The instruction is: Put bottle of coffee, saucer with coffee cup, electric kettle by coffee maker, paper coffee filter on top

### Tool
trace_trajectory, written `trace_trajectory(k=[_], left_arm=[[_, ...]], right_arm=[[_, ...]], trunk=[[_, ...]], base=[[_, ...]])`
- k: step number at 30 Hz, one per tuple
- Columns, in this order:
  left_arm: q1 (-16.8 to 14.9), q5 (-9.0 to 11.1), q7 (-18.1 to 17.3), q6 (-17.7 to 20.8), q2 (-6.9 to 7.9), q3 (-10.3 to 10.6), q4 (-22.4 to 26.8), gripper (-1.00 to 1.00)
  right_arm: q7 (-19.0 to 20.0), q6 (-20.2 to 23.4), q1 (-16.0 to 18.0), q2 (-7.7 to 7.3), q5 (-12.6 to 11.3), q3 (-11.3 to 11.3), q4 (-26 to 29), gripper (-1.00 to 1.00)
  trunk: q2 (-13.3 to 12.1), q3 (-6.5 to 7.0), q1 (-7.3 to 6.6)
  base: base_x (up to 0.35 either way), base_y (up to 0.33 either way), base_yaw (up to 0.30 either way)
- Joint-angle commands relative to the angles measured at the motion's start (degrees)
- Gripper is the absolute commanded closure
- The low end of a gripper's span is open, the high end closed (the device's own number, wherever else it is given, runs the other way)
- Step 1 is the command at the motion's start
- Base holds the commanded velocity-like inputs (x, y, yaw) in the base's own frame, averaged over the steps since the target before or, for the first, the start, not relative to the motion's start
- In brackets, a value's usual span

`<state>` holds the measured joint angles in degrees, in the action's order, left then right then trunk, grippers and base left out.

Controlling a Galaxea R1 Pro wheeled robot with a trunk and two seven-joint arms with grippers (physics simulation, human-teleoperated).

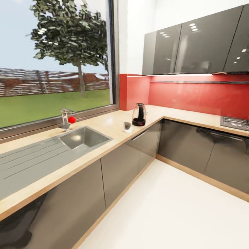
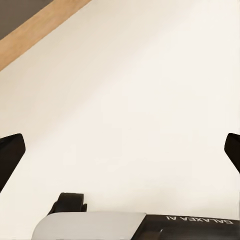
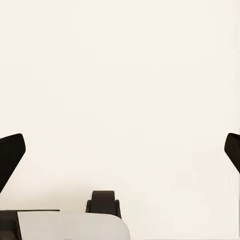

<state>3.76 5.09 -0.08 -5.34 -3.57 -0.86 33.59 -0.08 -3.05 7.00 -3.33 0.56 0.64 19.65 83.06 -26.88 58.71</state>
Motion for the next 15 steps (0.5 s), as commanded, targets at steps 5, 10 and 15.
trace_trajectory(k=[5, 10, 15], left_arm=[[0.02, 0.52, -0.01, -0.03, -0.03, -0.02, 0.07, -1.0], [0.02, 0.48, -0.01, -0.02, -0.03, -0.02, 0.07, -1.0], [0.02, 0.47, -0.01, -0.02, -0.03, -0.07, 0.07, -1.0]], right_arm=[[-0.01, -0.21, 0.03, -0.01, 0.07, 0.07, -0.08, -1.0], [-0.01, -0.14, 0.03, -0.01, 0.06, 0.06, -0.12, -1.0], [-0.01, -0.12, 0.03, -0.01, 0.06, 0.06, -0.08, -1.0]], trunk=[[0.02, -0.05, 0.02], [0.02, -0.05, 0.02], [0.02, -0.05, 0.02]], base=[[0.228, -0.177, -0.034], [0.251, -0.212, -0.027], [0.255, -0.222, -0.187]])
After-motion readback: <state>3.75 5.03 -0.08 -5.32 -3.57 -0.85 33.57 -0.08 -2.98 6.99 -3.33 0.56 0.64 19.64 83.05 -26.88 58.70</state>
